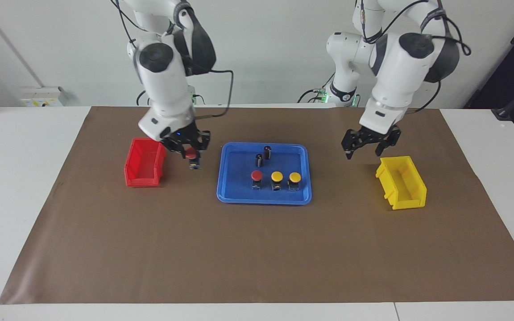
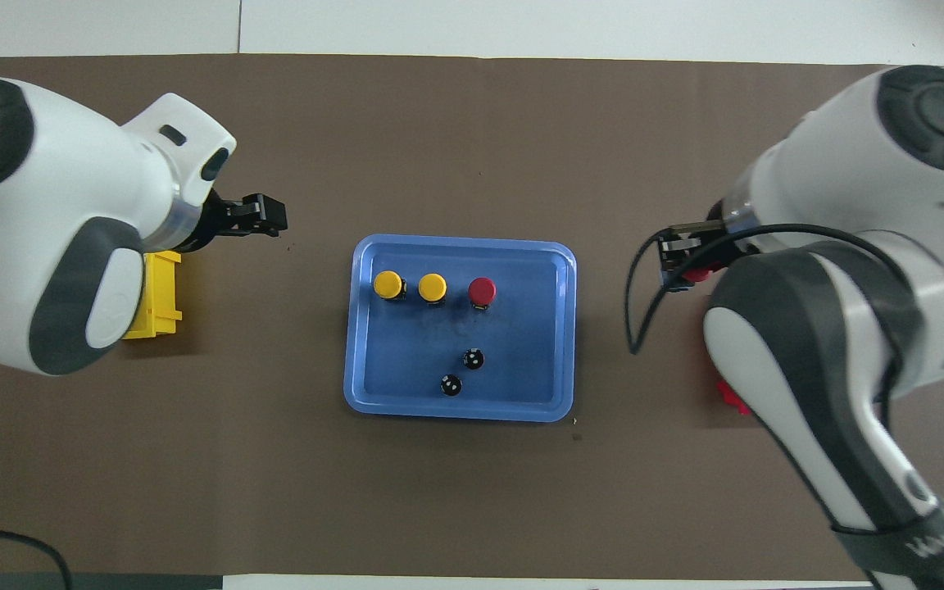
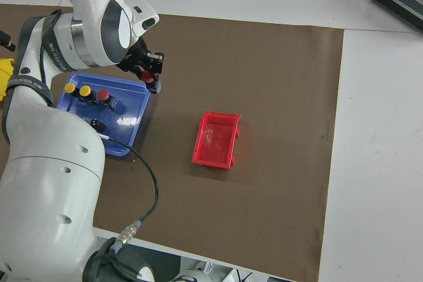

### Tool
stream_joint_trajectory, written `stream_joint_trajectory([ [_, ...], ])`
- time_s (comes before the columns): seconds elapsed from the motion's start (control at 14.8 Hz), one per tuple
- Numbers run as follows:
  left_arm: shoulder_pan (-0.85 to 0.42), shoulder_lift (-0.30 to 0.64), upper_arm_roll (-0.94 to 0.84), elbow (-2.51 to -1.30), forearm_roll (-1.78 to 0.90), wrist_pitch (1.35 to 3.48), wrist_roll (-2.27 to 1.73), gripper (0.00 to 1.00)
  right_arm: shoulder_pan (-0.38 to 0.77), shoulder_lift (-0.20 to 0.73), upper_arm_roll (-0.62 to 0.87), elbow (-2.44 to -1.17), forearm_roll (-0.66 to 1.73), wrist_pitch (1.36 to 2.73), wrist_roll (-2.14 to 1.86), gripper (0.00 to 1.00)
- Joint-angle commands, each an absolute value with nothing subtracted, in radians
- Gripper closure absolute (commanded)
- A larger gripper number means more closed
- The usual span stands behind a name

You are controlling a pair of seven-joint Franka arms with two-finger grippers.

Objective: Sort red and yellow buttons by color

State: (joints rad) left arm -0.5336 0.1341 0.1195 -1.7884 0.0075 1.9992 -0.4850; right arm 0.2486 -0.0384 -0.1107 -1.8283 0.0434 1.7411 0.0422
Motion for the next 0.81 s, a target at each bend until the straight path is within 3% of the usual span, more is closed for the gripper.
stream_joint_trajectory([
  [0.0, -0.603, 0.227, 0.133, -1.756, 0.017, 2.069, -0.595, 0.05, 0.105, -0.182, -0.098, -2.051, 0.060, 1.785, -0.150, 0.78],
  [0.27, -0.667, 0.296, 0.133, -1.766, 0.011, 2.114, -0.666, 0.05, 0.051, -0.253, -0.098, -2.252, 0.060, 1.931, -0.173, 0.78],
  [0.74, -0.733, 0.344, 0.129, -1.805, -0.006, 2.155, -0.726, 0.09, 0.046, -0.198, -0.100, -2.339, 0.043, 2.057, -0.176, 0.78],
])
